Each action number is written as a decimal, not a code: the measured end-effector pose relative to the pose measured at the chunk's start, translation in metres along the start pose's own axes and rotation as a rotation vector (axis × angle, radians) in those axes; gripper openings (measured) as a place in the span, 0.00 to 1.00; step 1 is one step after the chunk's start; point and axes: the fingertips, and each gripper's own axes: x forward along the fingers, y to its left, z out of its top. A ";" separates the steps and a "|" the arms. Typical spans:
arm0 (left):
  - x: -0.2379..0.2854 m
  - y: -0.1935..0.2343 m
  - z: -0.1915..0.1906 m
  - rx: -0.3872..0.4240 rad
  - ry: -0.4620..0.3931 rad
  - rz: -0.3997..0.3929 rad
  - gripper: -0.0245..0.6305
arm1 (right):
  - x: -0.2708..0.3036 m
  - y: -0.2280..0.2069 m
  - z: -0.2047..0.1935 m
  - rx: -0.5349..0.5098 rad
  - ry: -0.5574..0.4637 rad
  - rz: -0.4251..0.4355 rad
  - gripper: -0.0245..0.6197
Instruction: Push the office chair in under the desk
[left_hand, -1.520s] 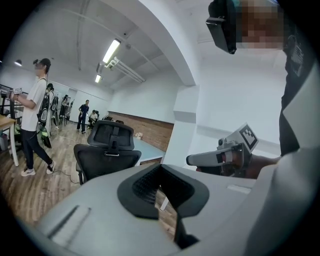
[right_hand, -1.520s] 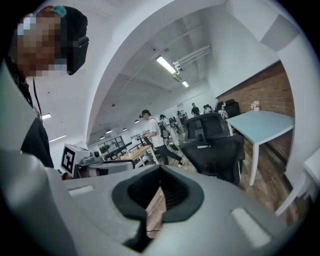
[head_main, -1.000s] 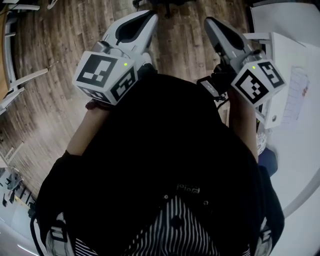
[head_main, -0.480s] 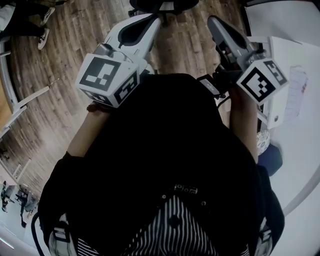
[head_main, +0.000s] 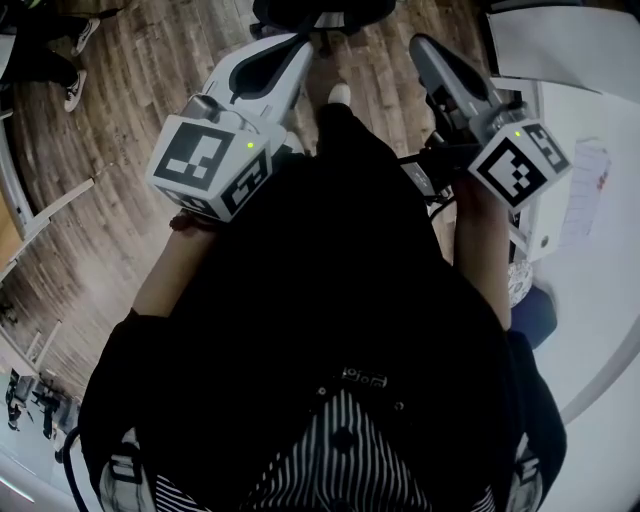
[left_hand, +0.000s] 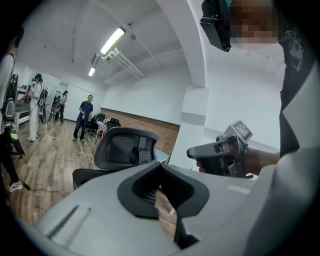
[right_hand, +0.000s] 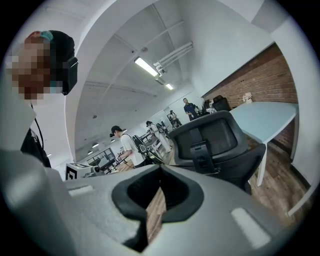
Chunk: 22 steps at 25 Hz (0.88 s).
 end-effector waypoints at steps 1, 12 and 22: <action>0.007 0.002 0.003 0.007 0.002 0.004 0.04 | 0.003 -0.007 0.003 0.006 0.003 0.004 0.04; 0.079 0.024 0.057 0.043 -0.040 0.056 0.04 | 0.043 -0.053 0.079 -0.025 -0.019 0.097 0.04; 0.131 0.031 0.085 0.057 -0.060 0.096 0.04 | 0.055 -0.104 0.117 -0.027 -0.011 0.131 0.04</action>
